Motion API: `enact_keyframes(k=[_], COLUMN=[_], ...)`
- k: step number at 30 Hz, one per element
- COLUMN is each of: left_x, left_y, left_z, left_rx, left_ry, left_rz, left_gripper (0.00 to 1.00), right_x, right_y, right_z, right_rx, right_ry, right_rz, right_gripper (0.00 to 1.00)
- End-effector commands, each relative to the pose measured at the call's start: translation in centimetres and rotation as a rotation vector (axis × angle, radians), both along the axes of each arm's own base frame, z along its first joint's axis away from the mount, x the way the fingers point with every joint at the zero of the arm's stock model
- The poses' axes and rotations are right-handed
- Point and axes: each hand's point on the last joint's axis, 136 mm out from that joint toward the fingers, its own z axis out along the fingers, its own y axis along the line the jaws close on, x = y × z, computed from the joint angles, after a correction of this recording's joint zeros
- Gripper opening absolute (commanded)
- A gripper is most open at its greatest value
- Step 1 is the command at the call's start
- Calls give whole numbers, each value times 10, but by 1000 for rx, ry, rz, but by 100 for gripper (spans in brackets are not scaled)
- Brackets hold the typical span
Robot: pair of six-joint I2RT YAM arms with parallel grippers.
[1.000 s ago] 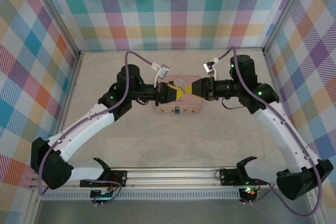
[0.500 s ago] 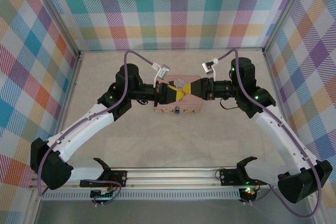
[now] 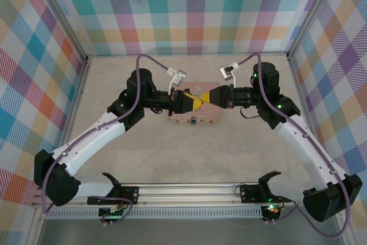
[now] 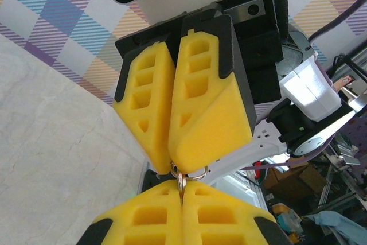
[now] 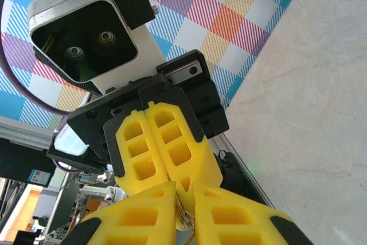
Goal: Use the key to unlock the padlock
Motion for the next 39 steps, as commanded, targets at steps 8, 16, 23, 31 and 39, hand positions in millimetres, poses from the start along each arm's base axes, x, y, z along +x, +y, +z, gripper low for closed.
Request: enact_keyframes(k=[8,16,23,31,39], left_x=[0,-2,-3,0,11], left_y=[-4,0,9,26,29], left_z=[17,12,11,17,14], left_rx=[-25,-12,-12,-27,-25], left_ry=[-49,-51,-59,-75,-51], left_rz=[5,26,60,133,197], left_gripper=[10,28,35,49,50], right_x=[-14,-10,-9,-7,-2], right_y=[3,-2,-3,-7,-12], right_z=[1,7,9,10,19], right_rx=[7,16,21,40,89], right_ry=[-40,-78,-85,-144,-211], right_rz=[61,-1,-23,-73,-131], right_gripper=[0,0,0,0,0])
